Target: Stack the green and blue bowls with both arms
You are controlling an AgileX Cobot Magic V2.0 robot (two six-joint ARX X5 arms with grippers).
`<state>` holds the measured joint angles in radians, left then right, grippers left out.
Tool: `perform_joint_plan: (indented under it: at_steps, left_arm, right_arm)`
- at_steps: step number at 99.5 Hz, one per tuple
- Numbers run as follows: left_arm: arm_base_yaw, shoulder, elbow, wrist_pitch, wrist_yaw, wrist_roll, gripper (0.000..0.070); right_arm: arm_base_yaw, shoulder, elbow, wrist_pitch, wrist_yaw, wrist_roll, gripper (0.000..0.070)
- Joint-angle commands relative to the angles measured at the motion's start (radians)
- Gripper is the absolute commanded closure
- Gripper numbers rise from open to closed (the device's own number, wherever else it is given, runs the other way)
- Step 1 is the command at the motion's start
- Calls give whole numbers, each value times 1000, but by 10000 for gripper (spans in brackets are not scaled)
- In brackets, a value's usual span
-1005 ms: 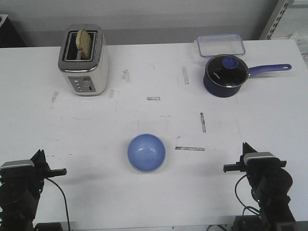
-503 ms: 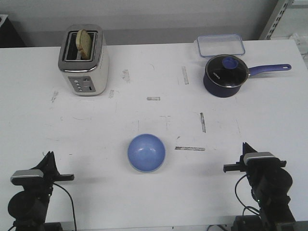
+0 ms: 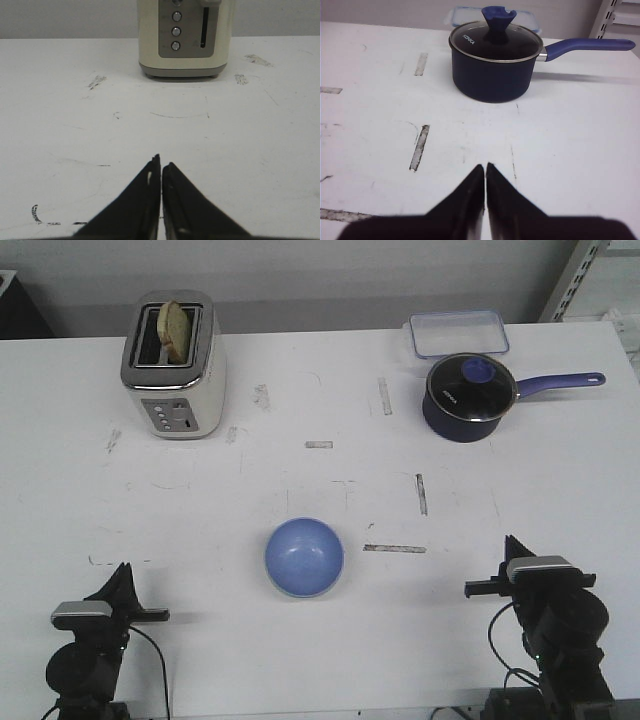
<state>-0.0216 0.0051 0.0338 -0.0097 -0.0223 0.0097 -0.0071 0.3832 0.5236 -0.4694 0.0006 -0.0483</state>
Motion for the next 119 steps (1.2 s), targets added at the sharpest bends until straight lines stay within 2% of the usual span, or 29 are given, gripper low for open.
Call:
perform_joint_plan:
  at_steps: [1,85,95,109,119]
  left_arm:
    - [2,-2,-21,11,4,5,697]
    - [2,-1,-21,11,4,5,697]
    - [2,-1,-21,11,4,5,697]
    - [2,-1,-21,11,4,4,697]
    - [2,-1,-21,11,4,5,697]
  right_arm:
    - [1,2,5,15,0,-2,700]
    - [1,-28,5,21,0,-5,700]
    - [0,-50,-31,78,0,-1,700]
    - [-12,-118,-173,193,3,1,700]
    - [-24,-192,-283,250,0,43,700]
